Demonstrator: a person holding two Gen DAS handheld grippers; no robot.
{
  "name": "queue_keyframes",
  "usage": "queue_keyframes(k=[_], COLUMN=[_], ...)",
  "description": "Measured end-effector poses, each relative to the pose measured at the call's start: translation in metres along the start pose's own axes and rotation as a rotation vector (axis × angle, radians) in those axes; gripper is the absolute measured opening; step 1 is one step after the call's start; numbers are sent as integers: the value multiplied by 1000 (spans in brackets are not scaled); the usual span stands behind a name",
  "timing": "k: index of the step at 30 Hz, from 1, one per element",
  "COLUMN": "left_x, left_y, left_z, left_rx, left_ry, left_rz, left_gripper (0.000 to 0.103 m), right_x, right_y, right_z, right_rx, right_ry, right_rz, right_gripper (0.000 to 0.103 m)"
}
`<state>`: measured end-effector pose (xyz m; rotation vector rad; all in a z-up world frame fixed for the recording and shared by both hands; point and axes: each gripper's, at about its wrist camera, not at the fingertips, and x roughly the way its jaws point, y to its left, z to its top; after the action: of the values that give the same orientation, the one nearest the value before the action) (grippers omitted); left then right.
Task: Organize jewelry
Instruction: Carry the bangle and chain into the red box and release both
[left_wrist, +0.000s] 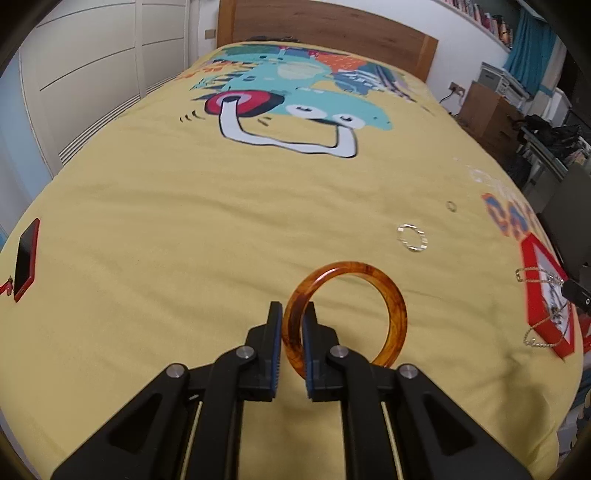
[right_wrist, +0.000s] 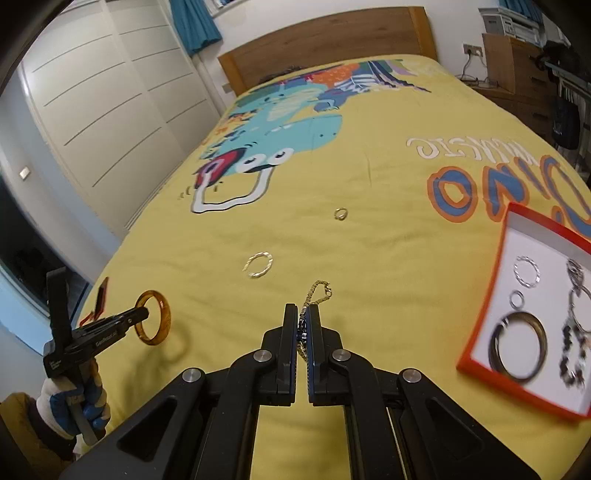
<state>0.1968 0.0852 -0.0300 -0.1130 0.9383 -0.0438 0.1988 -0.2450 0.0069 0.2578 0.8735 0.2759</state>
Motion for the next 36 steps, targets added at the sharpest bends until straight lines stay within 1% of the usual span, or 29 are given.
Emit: queue_keyframes(k=[6, 11, 14, 17, 20, 23, 28, 31, 36], left_x=[-37, -58, -66, -71, -72, -69, -57, -45, -17], left_y=[-20, -47, -66, -92, -117, -148, -208, -246, -310], left_z=[-18, -36, -44, -51, -54, -53, -39, -28, -14], left_rx=[28, 66, 95, 124, 158, 201, 267, 305, 380], left_ry=[-23, -20, -20, -9, -2, 5, 11, 16, 24], left_rz=[-46, -95, -116, -149, -175, -204, -251, -276, -296], left_gripper=[9, 9, 9, 9, 9, 9, 9, 9, 9], right_x=[-43, -78, -98, -117, -132, -147, -159, -157, -141], right_y=[10, 9, -2, -14, -32, -53, -90, -110, -145], right_z=[-24, -48, -60, -71, -76, -74, -56, -43, -14], right_rx=[-16, -19, -10, 6, 26, 47, 76, 90, 111], right_ry=[-16, -25, -32, -45, -61, -80, -112, -126, -141], right_rz=[5, -3, -15, -33, -56, -84, -129, -148, -173], right_gripper=[4, 4, 4, 4, 4, 4, 4, 4, 4])
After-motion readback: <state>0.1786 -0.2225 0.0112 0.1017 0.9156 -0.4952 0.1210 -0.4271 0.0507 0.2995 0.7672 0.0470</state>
